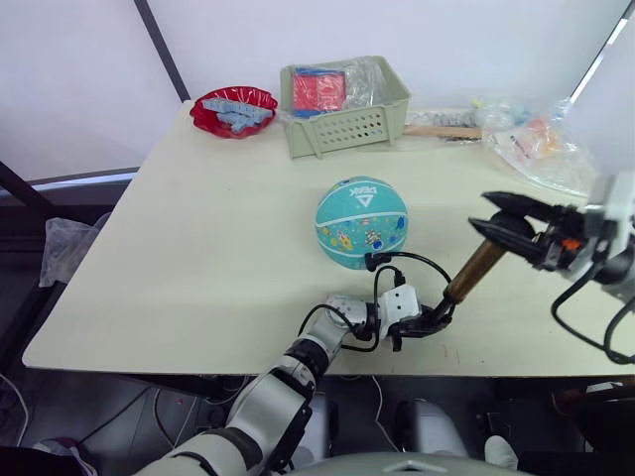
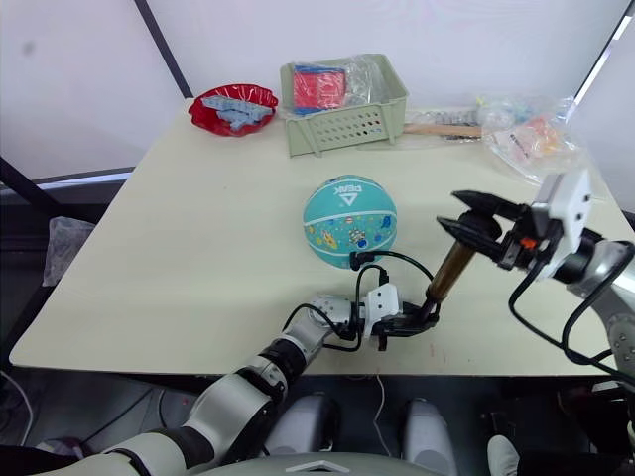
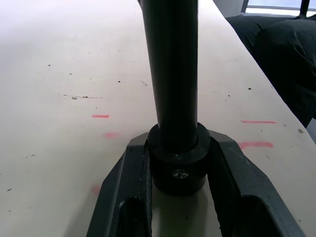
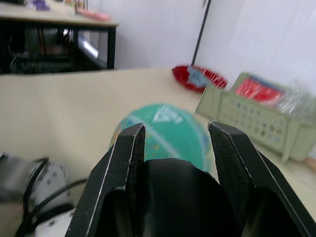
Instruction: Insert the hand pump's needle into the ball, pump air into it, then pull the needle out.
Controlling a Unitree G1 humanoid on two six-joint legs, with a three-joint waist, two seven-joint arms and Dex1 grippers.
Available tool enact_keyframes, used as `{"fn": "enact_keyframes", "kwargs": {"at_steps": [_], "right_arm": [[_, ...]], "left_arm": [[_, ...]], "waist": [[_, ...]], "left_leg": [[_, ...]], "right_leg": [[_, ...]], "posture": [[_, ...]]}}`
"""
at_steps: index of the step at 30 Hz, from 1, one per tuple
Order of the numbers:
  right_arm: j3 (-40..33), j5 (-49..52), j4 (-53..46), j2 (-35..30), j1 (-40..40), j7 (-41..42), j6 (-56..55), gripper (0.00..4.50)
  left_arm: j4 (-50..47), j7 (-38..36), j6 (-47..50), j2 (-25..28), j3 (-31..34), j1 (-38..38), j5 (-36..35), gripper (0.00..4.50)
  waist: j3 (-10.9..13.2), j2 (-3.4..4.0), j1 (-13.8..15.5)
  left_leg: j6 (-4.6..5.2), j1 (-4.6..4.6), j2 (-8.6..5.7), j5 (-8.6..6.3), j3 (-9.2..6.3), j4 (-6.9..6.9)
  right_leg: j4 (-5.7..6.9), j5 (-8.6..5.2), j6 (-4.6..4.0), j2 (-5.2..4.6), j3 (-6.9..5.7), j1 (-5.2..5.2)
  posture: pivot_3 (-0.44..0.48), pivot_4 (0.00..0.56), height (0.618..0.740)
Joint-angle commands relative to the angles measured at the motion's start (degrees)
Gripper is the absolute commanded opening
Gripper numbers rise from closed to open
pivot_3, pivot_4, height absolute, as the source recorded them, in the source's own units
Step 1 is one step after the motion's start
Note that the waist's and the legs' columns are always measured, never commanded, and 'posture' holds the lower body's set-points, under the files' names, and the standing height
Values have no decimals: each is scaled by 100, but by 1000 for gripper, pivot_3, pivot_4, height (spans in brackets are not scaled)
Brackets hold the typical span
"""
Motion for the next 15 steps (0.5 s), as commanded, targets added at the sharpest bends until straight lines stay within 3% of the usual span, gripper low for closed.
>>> {"fn": "enact_keyframes", "kwargs": {"at_steps": [1,8,15], "right_arm": [[528,-580,378,236,420,88,-231,1544],[1040,-1031,665,805,904,129,-764,1543],[841,-967,507,861,830,81,-711,1543]], "left_arm": [[388,-73,250,148,-217,257,352,1034],[400,-25,263,139,-211,242,380,1034],[415,-38,264,139,-196,234,380,1034]], "waist": [[-18,-19,0],[-49,-44,0],[-50,-42,5]], "left_leg": [[0,0,0,0,-2,0],[0,5,3,0,-3,-3],[-1,5,3,0,-5,-4]], "right_leg": [[0,0,0,1,-1,1],[0,-1,-1,4,-1,3],[0,-1,-1,4,-2,3]], "posture": [[0,150,738],[0,150,738],[0,150,738]]}}
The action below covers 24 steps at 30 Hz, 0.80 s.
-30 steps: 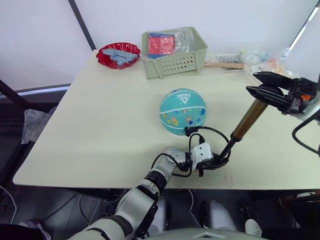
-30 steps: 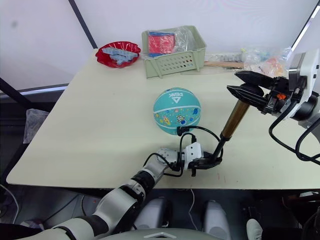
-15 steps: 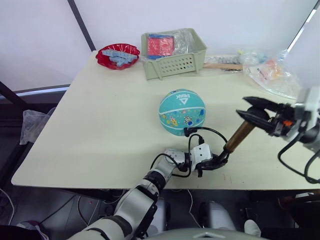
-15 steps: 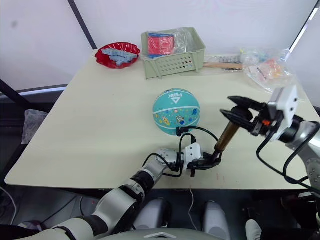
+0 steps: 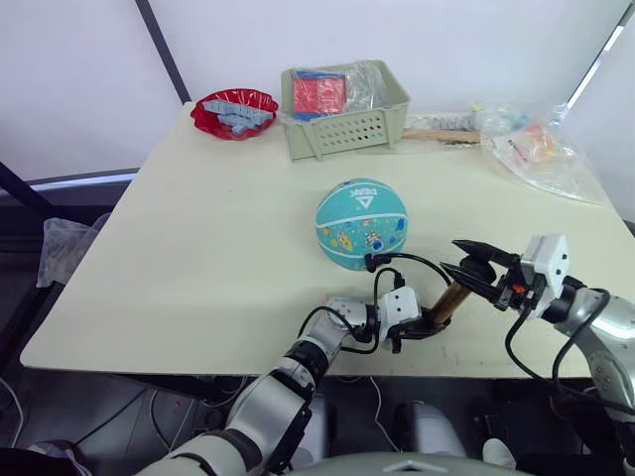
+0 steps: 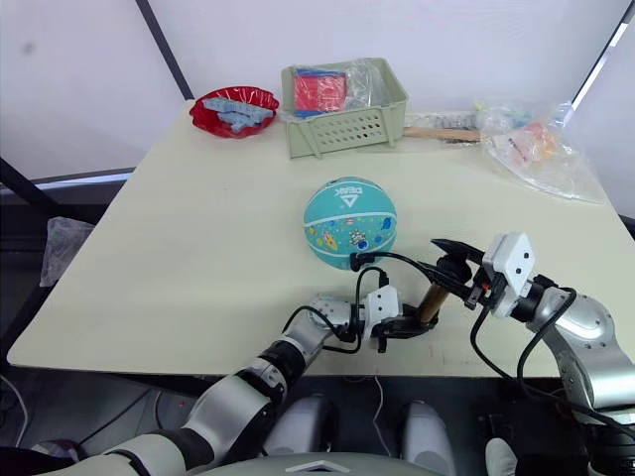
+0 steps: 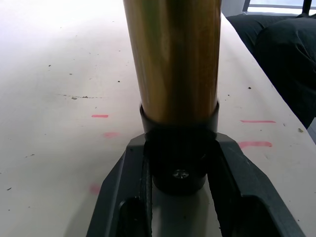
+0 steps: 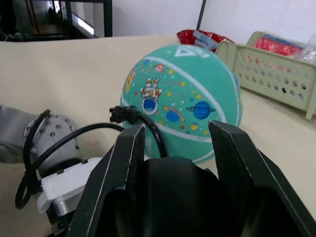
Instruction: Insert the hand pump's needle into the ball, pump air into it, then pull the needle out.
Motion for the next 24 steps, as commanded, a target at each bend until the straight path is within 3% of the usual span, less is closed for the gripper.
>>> {"fn": "enact_keyframes", "kwargs": {"at_steps": [1,12,24], "right_arm": [[-36,230,-49,-58,60,59,331,1543],[-1348,1546,-518,-819,-1048,-64,1347,1543],[-2065,2463,-333,-1500,-2055,-195,2159,1543]], "left_arm": [[418,-84,264,135,-194,217,321,1034],[450,-60,250,100,-222,233,337,1034],[465,-52,240,92,-236,247,351,1034]], "waist": [[1,2,1],[58,62,43],[73,71,63]], "left_leg": [[0,-1,0,0,-1,0],[1,-14,-9,0,6,1],[1,-14,-8,0,7,2]], "right_leg": [[0,0,0,0,-1,0],[-1,1,1,-12,1,-8],[-1,1,1,-11,1,-7]], "posture": [[0,150,738],[0,150,738],[0,150,738]]}}
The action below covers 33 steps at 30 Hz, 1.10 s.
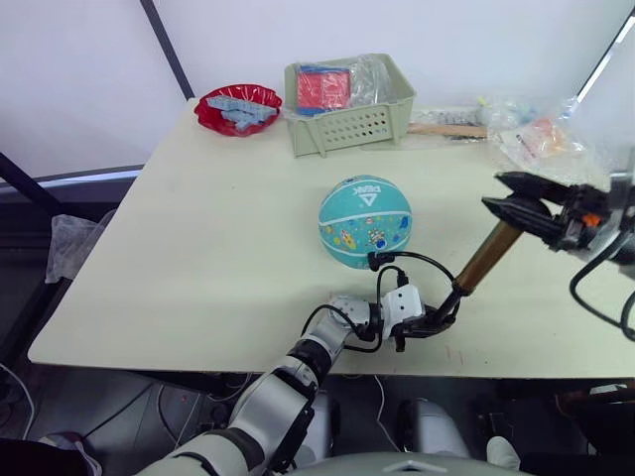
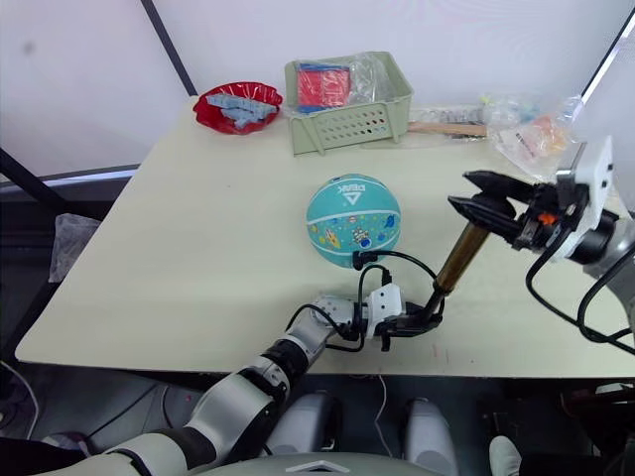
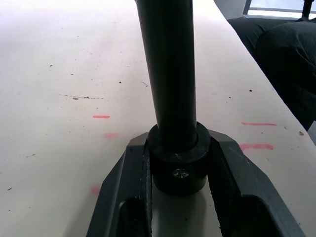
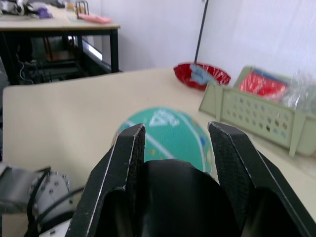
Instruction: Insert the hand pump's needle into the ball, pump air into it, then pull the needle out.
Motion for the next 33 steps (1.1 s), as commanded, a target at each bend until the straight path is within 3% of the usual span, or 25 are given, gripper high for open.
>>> {"fn": "enact_keyframes", "kwargs": {"at_steps": [1,9,21,33], "right_arm": [[-580,350,-27,-234,-425,-146,61,1543],[-648,624,-104,-214,-567,-345,237,1543],[263,-834,1,469,1155,128,-920,1543],[1377,-1943,590,1145,1936,319,-1995,1543]], "left_arm": [[473,-39,242,178,-241,263,393,1034],[467,-70,236,194,-235,271,383,1034],[461,-56,236,215,-236,255,395,1034],[442,-44,250,197,-229,268,401,1034]], "waist": [[0,3,-2],[3,7,-1],[-37,-42,-8],[-68,-80,-20]], "left_leg": [[0,0,0,0,1,0],[0,-1,0,0,2,0],[0,11,8,0,-3,0],[0,13,9,0,-5,0]], "right_leg": [[0,0,0,0,0,0],[0,0,0,-1,2,-1],[1,0,-1,11,0,5],[2,-1,-1,11,-1,7]], "posture": [[0,150,738],[0,150,738],[0,150,738],[0,150,738]]}}
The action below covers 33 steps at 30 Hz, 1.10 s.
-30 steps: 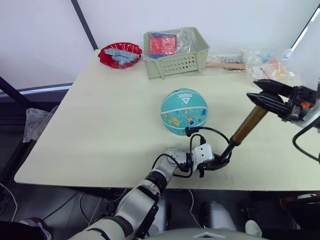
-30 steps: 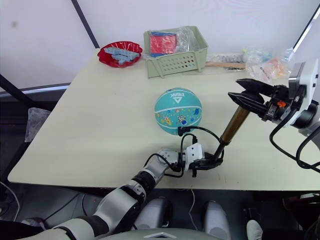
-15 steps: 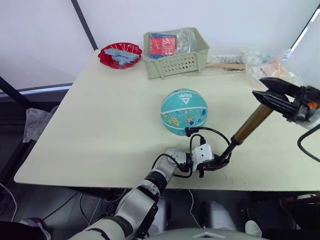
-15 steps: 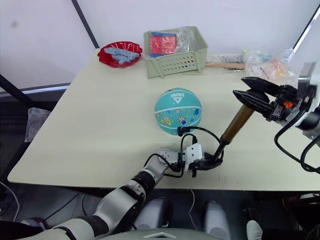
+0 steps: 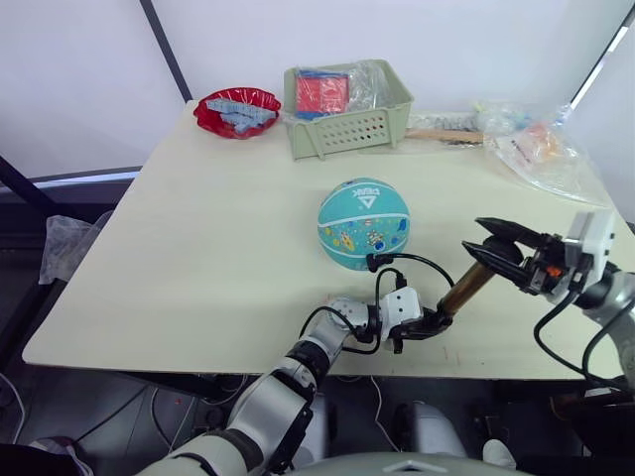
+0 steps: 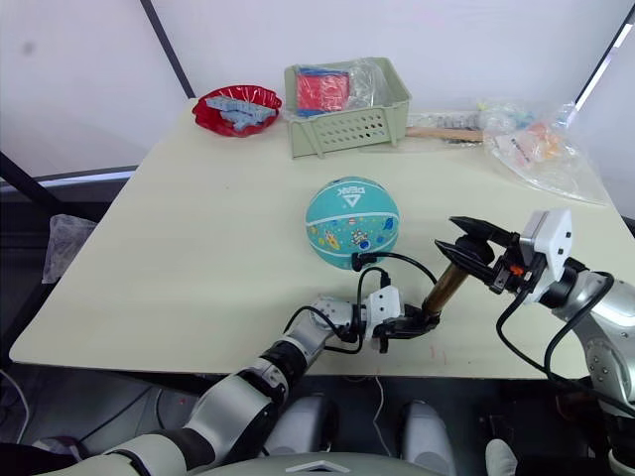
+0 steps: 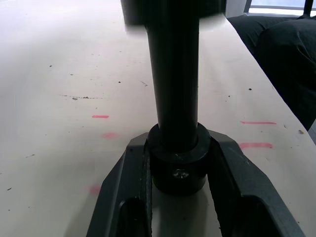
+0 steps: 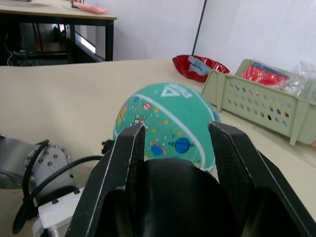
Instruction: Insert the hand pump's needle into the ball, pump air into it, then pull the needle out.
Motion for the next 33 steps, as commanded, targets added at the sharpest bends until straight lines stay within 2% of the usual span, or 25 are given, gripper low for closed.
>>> {"fn": "enact_keyframes", "kwargs": {"at_steps": [1,10,16,20,33], "right_arm": [[486,-483,452,171,393,97,-117,1543],[670,-784,505,356,521,26,-355,1543],[-98,225,-319,-40,-16,-265,511,1543],[-483,728,-564,-317,-345,-400,1040,1543],[-1374,1726,-412,-1173,-1634,-499,1993,1542]], "left_arm": [[425,-85,252,154,-208,231,337,1034],[469,-62,263,153,-180,182,325,1034],[459,-49,243,140,-201,219,341,1034],[447,-58,234,125,-213,240,342,1034],[467,-70,236,151,-211,223,334,1034]], "waist": [[-4,-5,0],[-9,-3,2],[0,9,15],[34,50,68],[62,72,72]], "left_leg": [[0,0,0,0,-2,0],[0,1,1,0,-2,-1],[0,-3,0,0,-1,0],[0,-9,-5,0,2,0],[0,-14,-6,0,7,0]], "right_leg": [[0,0,0,1,-1,0],[0,0,0,1,-2,1],[-1,0,0,-1,-2,-2],[-2,0,0,-8,-2,-7],[-1,1,0,-8,1,-8]], "posture": [[0,150,738],[0,150,738],[0,150,738],[0,150,738],[0,150,738]]}}
